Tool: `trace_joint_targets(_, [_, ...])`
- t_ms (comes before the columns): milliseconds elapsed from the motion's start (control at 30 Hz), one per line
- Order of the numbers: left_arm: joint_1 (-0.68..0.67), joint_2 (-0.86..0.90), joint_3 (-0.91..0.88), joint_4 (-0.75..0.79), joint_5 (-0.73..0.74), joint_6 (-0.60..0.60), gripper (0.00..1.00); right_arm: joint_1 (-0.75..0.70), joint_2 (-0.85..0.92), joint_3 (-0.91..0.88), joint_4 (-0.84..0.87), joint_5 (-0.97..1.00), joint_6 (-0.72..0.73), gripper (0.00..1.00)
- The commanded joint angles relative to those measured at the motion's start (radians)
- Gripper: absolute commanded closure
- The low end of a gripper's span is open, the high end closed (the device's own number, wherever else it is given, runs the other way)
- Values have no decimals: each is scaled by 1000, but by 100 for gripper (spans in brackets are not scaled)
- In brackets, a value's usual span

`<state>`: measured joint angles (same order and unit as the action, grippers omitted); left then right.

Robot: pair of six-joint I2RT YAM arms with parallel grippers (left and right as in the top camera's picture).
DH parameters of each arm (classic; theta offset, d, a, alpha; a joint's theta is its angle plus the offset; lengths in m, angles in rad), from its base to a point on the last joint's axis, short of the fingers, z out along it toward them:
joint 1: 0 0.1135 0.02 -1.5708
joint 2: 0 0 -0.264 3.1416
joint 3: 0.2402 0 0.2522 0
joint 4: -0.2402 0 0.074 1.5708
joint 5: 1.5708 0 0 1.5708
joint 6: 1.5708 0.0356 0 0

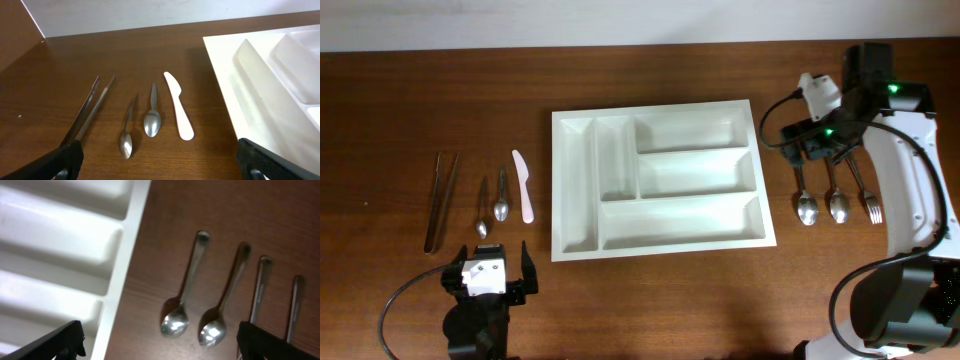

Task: Pack container
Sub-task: 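Move the right gripper over the leftmost spoon on the right side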

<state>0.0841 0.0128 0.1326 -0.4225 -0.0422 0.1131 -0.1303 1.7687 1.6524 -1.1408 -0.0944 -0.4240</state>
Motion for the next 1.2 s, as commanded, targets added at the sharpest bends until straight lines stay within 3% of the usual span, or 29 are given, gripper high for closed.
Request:
trace_joint_targets(0, [-6, -7, -8, 2, -10, 16, 1, -71, 5, -3, 23, 42, 77, 1])
trace_joint_targets(167, [-6, -7, -8, 2, -10, 16, 1, -167, 5, -3, 38, 37, 175, 1])
trace_joint_targets(700, [-6, -7, -8, 2, -9, 16, 1, -209, 70, -61, 111, -53, 81, 1])
trace_joint_targets(1000, [-6, -7, -8, 2, -10, 16, 1, -179, 265, -66, 96, -104, 61, 34])
trace_joint_targets(1167, [-6, -7, -8, 2, -10, 16, 1, -126, 357, -66, 97, -53, 62, 35])
